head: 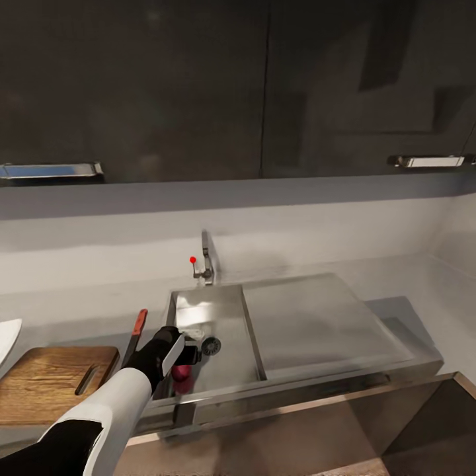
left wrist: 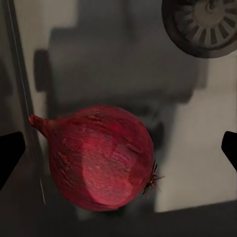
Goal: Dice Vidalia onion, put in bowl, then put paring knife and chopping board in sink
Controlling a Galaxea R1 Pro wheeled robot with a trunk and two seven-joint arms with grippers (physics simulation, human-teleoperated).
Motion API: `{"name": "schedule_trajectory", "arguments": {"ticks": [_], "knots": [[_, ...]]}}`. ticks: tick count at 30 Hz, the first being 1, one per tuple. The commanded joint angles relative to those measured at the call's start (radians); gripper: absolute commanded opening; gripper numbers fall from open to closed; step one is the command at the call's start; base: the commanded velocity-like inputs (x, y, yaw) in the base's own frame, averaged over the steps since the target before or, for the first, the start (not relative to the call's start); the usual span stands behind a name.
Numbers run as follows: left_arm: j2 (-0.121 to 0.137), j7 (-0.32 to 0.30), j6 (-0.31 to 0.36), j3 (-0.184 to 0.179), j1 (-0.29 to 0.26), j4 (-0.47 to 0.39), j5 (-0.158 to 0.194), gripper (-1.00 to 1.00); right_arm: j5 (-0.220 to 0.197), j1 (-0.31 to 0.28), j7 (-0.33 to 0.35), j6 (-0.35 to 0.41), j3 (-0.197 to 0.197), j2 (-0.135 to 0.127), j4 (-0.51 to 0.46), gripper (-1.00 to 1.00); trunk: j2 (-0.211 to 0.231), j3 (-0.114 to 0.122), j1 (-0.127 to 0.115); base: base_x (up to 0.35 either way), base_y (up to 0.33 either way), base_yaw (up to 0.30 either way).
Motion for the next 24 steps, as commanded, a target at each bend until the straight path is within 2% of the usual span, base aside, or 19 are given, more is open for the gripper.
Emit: {"name": "schedule_trajectory", "arguments": {"ticks": [1,24], "knots": [[0.0,0.008,0.004,-0.004,-0.001,-0.001,0.011,1.0,0.004,-0.001,-0.004,-0.003,0.0,0.0,0.001,1.0,-0.002,-0.003,0.0,0.0,0.0,0.0],[0.0,0.009,0.004,-0.004,-0.001,-0.001,0.011,1.0,0.004,-0.001,-0.004,-0.003,0.0,0.0,0.001,1.0,-0.002,-0.039,0.0,0.0,0.0,0.0]]}}
